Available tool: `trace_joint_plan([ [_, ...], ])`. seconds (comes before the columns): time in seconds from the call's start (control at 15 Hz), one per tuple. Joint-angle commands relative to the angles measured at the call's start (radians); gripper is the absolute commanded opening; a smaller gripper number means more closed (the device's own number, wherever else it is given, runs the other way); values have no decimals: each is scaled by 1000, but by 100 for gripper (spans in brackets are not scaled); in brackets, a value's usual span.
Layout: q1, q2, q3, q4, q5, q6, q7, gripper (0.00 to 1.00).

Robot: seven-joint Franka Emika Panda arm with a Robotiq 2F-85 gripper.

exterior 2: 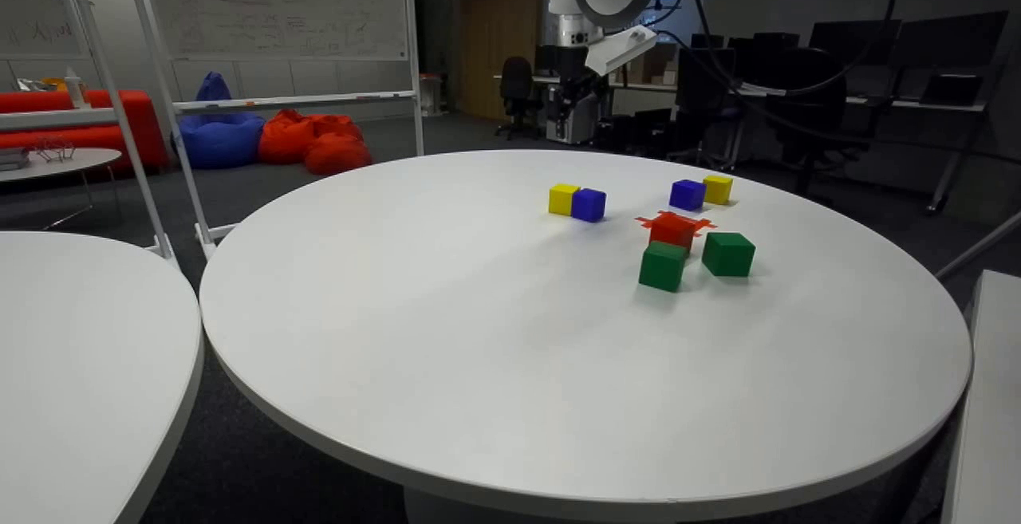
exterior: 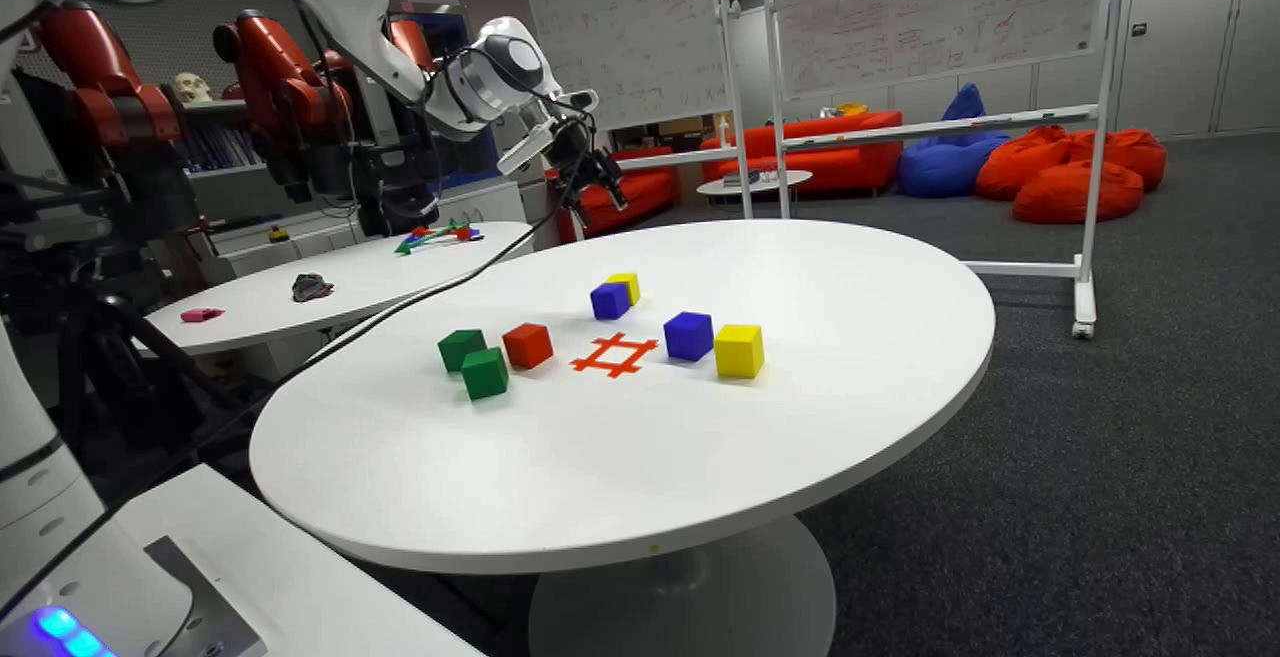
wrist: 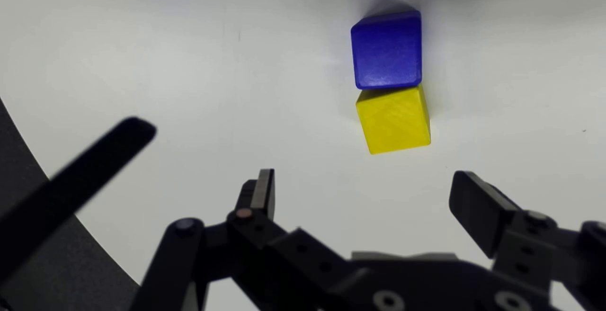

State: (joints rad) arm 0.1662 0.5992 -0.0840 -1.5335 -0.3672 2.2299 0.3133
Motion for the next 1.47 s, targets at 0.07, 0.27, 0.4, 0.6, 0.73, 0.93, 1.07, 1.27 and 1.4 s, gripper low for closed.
trace_joint_plan([
  [0.07,1,29,-9,50,-1,-36,-30,100],
  [0.27,1,37,-11,56,0,-34,-30,100],
  [0.4,1,40,-12,59,1,-36,-31,100],
  [0.6,-2,48,-10,72,5,-43,-36,100],
  [0.73,-5,61,-10,85,8,-48,-36,100],
  [0.93,-10,88,-9,113,15,-66,-42,100],
  [1.07,-14,109,-10,136,16,-84,-45,100],
  [1.27,-18,143,-9,172,21,-110,-53,100],
  [1.4,-20,166,-10,195,23,-122,-59,100],
])
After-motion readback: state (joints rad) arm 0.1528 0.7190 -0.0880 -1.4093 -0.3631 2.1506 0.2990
